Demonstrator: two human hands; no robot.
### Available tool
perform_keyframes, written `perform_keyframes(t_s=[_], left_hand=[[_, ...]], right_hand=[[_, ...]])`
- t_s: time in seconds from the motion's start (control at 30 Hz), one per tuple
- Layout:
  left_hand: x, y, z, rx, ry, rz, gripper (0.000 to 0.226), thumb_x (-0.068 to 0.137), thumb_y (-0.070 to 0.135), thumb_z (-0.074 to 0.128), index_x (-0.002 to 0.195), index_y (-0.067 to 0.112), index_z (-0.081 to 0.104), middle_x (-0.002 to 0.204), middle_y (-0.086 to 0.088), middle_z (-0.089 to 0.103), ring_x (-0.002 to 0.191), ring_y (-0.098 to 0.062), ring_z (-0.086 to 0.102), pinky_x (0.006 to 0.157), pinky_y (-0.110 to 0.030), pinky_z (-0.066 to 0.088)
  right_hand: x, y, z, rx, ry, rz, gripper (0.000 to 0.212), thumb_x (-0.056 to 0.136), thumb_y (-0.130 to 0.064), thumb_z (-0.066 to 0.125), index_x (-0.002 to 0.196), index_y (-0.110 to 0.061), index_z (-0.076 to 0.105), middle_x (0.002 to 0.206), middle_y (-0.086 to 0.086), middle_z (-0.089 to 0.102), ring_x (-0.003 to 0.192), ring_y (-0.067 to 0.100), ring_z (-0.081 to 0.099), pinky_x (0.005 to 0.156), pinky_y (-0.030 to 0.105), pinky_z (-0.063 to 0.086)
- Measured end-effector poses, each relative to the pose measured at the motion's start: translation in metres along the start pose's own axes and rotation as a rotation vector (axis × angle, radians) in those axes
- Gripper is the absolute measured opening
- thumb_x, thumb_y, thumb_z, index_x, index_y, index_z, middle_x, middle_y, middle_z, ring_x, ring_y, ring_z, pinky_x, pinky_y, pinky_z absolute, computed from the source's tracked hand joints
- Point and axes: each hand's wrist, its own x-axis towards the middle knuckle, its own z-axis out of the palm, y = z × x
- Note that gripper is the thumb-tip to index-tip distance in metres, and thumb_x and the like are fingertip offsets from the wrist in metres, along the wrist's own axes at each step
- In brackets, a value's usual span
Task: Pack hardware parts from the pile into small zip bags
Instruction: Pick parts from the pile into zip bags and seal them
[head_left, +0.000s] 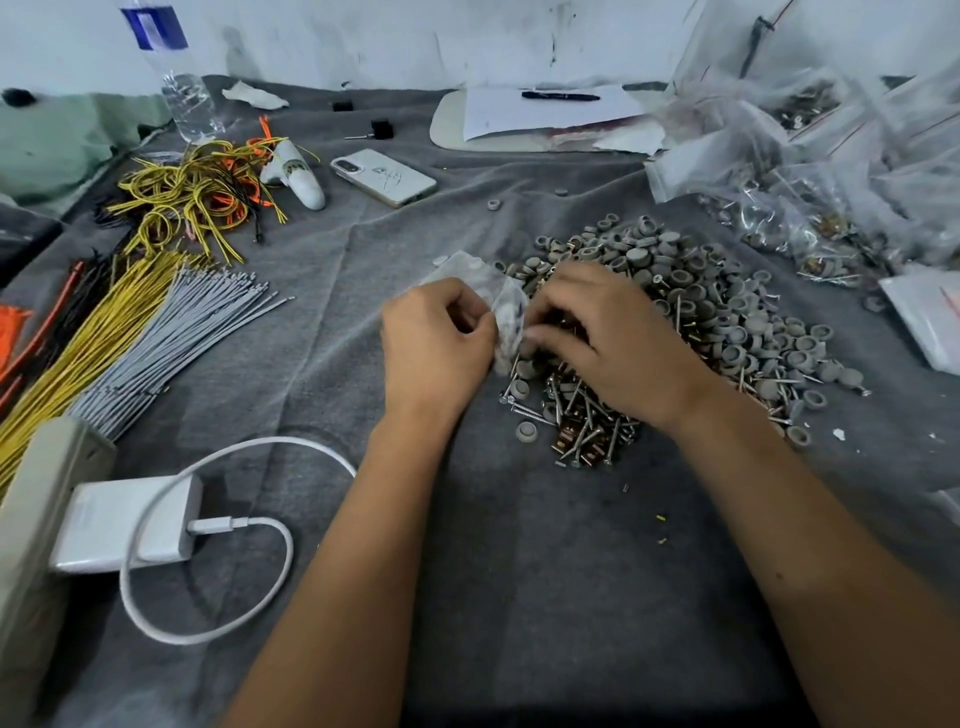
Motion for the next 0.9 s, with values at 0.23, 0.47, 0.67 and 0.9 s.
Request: perform_keyframes(t_s=[0.23,0.47,0.67,0.9], left_hand=[[0.001,0.003,0.002,-0.173,-0.044,-0.033,0.016,0.079,0.011,0.079,0.068,0.021,0.073,0.057,0.009,0.066,0.055,-0.005,0.062,0.055,-0.023,0.047],[0.000,0.016,-0.009,-0.521,-0.058,-0.116,0.006,0.071,0.010,0.071,0.069,0.016,0.073,0.054,0.001,0.065,0.049,-0.010,0.057,0.051,-0.023,0.046],[-0.001,0.022,-0.011,-0.637,-0.084,-0.101,0.005,0.075,0.006,0.070,0.075,0.011,0.069,0.054,0.000,0.061,0.045,-0.009,0.054,0.045,-0.020,0.042],[0.000,0.018,-0.010,-0.500,-0.042,-0.063,0.008,0.072,0.009,0.069,0.072,0.016,0.068,0.057,0.003,0.061,0.055,-0.015,0.056,0.051,-0.025,0.044]], right_hand=[[0.000,-0.006,0.008,0.178,0.144,-0.038,0.016,0.102,-0.017,0.061,0.102,-0.002,0.066,0.097,0.004,0.068,0.090,0.018,0.064,0.081,0.037,0.052],[-0.001,-0.003,0.006,0.052,0.068,-0.006,0.012,0.099,-0.022,0.065,0.105,-0.012,0.062,0.094,-0.003,0.074,0.085,0.014,0.070,0.077,0.042,0.057],[-0.002,-0.006,0.007,0.151,0.162,0.040,0.026,0.088,-0.021,0.080,0.103,-0.015,0.060,0.093,-0.006,0.076,0.087,0.006,0.073,0.080,0.034,0.059],[-0.002,0.000,0.008,0.230,0.209,0.041,0.017,0.086,-0.012,0.082,0.093,-0.008,0.066,0.086,-0.005,0.074,0.082,0.000,0.072,0.076,0.019,0.058]])
